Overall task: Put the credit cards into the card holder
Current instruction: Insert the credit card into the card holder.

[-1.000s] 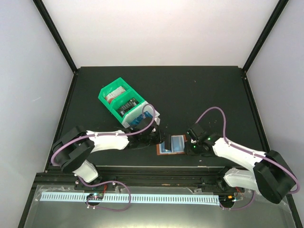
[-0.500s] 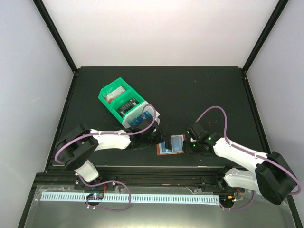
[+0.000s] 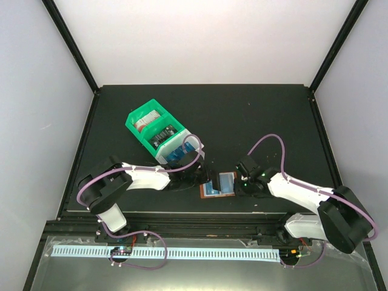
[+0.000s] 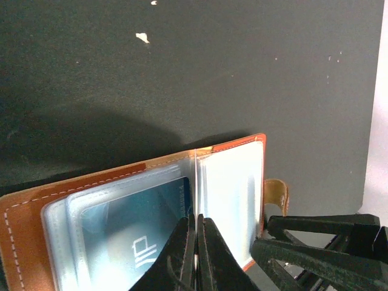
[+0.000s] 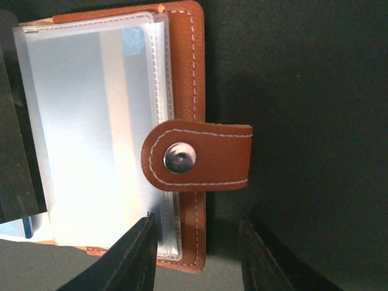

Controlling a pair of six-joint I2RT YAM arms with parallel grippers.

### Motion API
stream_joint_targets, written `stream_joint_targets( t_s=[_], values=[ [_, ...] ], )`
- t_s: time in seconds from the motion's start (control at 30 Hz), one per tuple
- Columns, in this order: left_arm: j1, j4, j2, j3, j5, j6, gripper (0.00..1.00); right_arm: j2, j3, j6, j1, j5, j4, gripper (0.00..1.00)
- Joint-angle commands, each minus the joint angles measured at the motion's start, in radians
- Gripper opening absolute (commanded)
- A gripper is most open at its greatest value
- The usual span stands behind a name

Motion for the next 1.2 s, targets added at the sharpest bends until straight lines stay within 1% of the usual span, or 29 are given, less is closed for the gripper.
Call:
stream_joint_targets(
  t_s=[0.0,0.1,0.33,0.43,0.47,0.67,0.9,1.17],
  values=[
    [-0.011,0.043,0.009,0.03,-0.009,-0.014,0.02,0.005,-0.038,0.019,0.005,-0.002,0.032,0.37],
    [-0.013,0.052,0.006,0.026,-0.01,-0.015,0.02,-0.001,-0.053,0.03,0.005,-0.001,0.035,0.34],
    [-0.022,0.067,-0.043,-0.005,-0.063,-0.017,0.02,-0.015,-0.064,0.049,0.004,0.007,0.033,0.32],
    [-0.023,0.077,-0.059,-0.016,-0.078,-0.019,0.02,-0.02,-0.067,0.053,0.005,0.008,0.034,0.25],
    [-0.023,0.08,-0.059,-0.017,-0.079,-0.02,0.02,-0.022,-0.068,0.054,0.005,0.008,0.034,0.24],
    [-0.025,0.095,-0.022,-0.006,-0.055,-0.032,0.01,-0.027,-0.072,0.062,0.005,0.009,0.036,0.25],
    [-0.026,0.078,0.014,-0.006,-0.059,-0.051,0.01,-0.021,-0.074,0.063,0.005,0.01,0.041,0.26],
    [-0.03,0.075,0.067,-0.01,-0.016,-0.091,0.02,-0.018,-0.075,0.068,0.004,0.012,0.047,0.27]
  ],
)
